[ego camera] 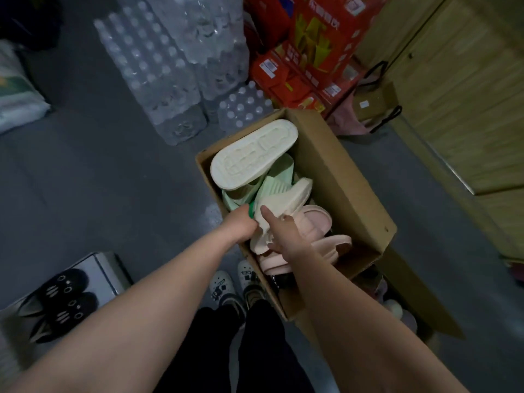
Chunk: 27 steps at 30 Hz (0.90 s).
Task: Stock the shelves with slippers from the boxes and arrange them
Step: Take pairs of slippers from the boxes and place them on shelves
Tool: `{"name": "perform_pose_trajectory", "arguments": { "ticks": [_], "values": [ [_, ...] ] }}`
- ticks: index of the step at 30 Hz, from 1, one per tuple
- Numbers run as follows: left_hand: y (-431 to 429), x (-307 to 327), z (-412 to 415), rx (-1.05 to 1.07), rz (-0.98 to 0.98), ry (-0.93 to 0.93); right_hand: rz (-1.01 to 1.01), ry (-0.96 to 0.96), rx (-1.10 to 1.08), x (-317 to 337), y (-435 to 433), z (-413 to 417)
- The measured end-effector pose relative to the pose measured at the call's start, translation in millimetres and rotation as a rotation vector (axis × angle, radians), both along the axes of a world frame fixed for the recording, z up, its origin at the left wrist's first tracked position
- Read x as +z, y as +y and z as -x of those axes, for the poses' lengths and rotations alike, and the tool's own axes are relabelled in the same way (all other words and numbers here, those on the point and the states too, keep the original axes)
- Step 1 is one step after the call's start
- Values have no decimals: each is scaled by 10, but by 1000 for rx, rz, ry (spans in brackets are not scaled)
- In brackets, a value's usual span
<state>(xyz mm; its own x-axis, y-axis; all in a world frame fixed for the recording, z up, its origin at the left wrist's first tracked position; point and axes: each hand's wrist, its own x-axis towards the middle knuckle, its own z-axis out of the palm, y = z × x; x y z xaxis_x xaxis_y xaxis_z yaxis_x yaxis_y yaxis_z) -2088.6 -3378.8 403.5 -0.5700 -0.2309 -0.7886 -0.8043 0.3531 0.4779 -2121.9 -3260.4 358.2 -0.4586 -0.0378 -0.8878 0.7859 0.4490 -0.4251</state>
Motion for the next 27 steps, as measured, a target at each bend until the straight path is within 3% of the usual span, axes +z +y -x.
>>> {"name": "perform_pose_trajectory", "arguments": {
  "ticks": [5, 8, 11, 17, 21, 25, 27],
  "values": [
    [36, -32, 78, 73, -43, 4, 15, -15, -87, -132, 211, 152],
    [-41, 32, 182, 87, 119, 190, -41, 21, -73, -205, 356, 234],
    [-203, 8, 388, -39, 305, 337, -100, 81, -130, -98, 419, 316],
    [-533, -364, 754, -381, 545, 179, -232, 279, 99, 87, 347, 354],
    [-666, -569, 835, -473, 631, 89, -240, 225, 135, 31, 157, 340],
    [-696, -648, 868, -621, 725, 92, -181, 125, 67, -32, -92, 315],
    [-704, -634, 863, -655, 720, 123, -215, 39, 148, -56, -221, 328]
  ]
}}
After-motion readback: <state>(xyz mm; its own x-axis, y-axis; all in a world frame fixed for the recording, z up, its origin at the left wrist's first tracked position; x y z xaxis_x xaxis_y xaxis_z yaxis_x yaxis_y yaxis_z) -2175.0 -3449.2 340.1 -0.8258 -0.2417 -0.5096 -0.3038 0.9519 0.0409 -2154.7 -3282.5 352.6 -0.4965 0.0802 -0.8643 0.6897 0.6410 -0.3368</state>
